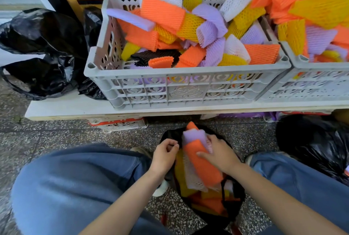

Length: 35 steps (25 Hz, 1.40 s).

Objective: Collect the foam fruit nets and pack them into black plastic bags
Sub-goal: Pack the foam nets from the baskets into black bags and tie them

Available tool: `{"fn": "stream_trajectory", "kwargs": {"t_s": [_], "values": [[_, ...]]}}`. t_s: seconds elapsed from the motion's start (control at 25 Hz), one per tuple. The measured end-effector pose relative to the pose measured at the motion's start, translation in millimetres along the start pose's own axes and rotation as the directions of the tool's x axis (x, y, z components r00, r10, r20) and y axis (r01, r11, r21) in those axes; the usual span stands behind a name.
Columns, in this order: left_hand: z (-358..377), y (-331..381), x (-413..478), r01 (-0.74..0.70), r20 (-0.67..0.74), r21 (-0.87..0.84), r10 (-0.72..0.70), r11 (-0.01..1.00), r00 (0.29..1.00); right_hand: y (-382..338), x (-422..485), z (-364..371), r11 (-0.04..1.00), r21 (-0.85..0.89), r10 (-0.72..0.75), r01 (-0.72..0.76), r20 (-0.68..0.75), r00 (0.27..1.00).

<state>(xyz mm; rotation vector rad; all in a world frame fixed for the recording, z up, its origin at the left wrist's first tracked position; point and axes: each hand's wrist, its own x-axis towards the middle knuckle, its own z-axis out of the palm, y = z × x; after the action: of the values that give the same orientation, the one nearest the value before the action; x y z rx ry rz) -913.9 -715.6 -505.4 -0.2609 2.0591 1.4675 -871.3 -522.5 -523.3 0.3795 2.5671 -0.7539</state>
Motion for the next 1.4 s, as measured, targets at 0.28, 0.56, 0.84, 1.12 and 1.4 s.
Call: {"fn": "stream_trajectory", "kwargs": {"t_s": [0.28,0.56,0.84,1.12,1.4], "values": [[1,3,-9,-0.082,-0.035,-0.011,0.082,0.997,0.996,-24,-3,46,0.957,-0.29,0.039,-0.019,0.063,0.997],[14,-1,-14,-0.142,0.1,0.064,0.136,0.988,0.986,-11,10,54,0.954,0.255,0.213,-0.159,-0.202,0.956],[21,-3,-6,-0.135,0.111,0.069,0.127,0.988,0.986,18,-16,54,0.965,0.035,-0.26,0.26,0.001,0.966],[19,2,-6,-0.141,0.113,0.074,0.133,0.987,0.985,39,-59,29,0.943,0.331,0.115,0.019,-0.379,0.918],[17,-1,-13,-0.131,0.101,0.125,0.119,0.984,0.988,38,-44,60,0.532,0.704,0.459,-0.471,0.227,0.859]]}}
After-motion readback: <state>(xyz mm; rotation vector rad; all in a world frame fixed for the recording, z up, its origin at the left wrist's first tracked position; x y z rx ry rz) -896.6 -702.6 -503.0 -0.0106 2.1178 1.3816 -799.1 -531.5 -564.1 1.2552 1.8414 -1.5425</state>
